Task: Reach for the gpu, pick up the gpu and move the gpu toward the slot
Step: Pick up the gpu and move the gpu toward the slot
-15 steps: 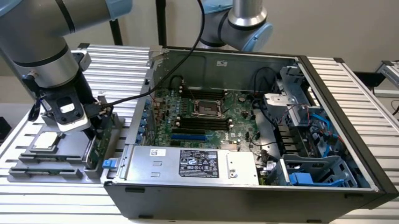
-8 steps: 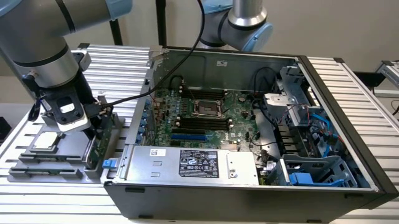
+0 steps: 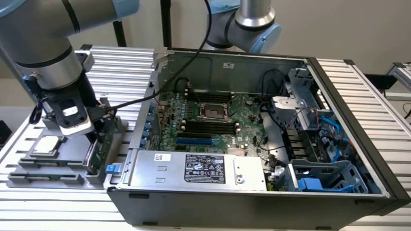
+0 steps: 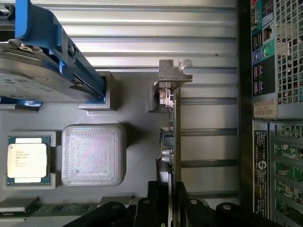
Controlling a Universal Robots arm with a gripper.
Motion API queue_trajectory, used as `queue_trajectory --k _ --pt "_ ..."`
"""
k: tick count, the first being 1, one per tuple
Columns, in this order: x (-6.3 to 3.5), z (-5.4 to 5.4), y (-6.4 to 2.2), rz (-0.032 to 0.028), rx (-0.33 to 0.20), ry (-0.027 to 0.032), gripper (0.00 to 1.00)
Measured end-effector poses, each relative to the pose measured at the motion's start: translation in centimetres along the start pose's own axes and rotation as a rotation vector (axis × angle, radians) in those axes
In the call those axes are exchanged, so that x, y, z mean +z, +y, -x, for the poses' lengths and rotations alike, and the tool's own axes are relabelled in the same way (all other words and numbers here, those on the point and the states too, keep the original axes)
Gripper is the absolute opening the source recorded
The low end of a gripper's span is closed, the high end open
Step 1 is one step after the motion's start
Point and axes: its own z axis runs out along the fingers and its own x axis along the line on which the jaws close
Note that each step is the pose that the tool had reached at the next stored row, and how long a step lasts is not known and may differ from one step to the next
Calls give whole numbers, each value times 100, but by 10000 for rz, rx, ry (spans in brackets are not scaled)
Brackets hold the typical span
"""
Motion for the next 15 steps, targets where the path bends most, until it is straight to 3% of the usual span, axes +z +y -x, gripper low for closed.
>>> queue_trajectory --k 5,11,15 --pt "-41 30 1 21 8 216 26" --pt "-169 73 7 19 12 348 26" --pt "-330 118 13 16 15 428 26"
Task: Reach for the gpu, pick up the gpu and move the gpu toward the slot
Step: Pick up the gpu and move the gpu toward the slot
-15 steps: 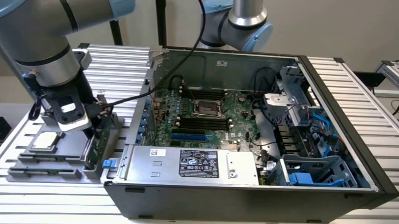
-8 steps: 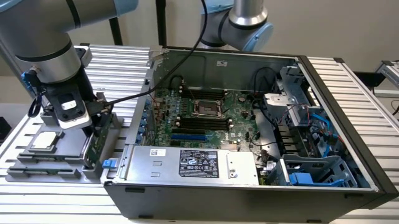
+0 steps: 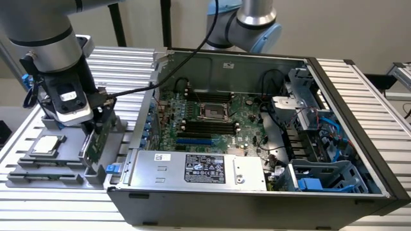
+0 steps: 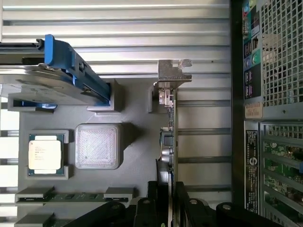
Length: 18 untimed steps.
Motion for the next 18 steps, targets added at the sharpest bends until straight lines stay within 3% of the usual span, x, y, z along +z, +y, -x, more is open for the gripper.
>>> queue_trajectory --k 10,18 --pt "-453 164 19 0 3 73 26" --pt "-817 380 36 -2 4 100 26"
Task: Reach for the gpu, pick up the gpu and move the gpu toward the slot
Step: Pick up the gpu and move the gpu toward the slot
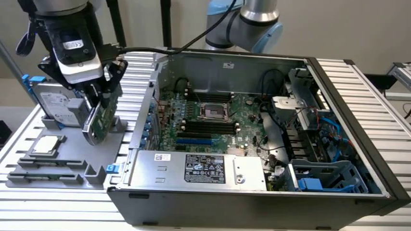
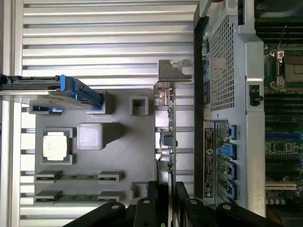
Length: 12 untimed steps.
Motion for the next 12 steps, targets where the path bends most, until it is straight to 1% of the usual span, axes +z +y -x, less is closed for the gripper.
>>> queue_trajectory --k 7,12 --pt "-320 208 16 0 0 19 26" --pt "-548 401 28 0 1 36 26"
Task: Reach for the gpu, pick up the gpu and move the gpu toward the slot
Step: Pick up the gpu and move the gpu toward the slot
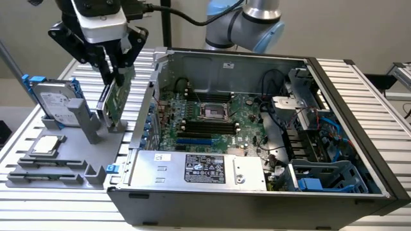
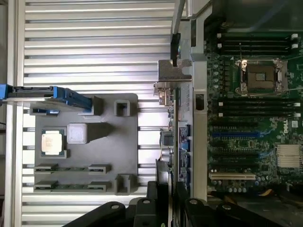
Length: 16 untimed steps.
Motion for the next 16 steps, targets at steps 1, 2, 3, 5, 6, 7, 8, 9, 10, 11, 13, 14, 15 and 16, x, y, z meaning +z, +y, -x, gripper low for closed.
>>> queue_trajectory --k 1,2,3,5,6,7,8,9,10,11,13,14,15,16 --pt "-46 45 2 -1 0 5 26" --pt "-91 89 5 -1 0 10 26" --pt "-137 135 8 -1 0 16 26" --pt "-227 225 12 3 0 31 26" --pt "-260 269 14 12 2 37 26" --pt "-274 314 16 29 1 36 26" --pt "-281 359 17 40 0 36 26" --pt "-285 408 18 49 0 38 26" --pt "-285 453 19 62 1 38 26" --pt "-286 497 20 72 1 40 26" --pt "-286 587 23 75 1 46 26" --pt "-287 632 24 75 1 49 26" --pt "-287 679 25 74 2 52 26" --pt "-287 723 26 75 1 54 26"
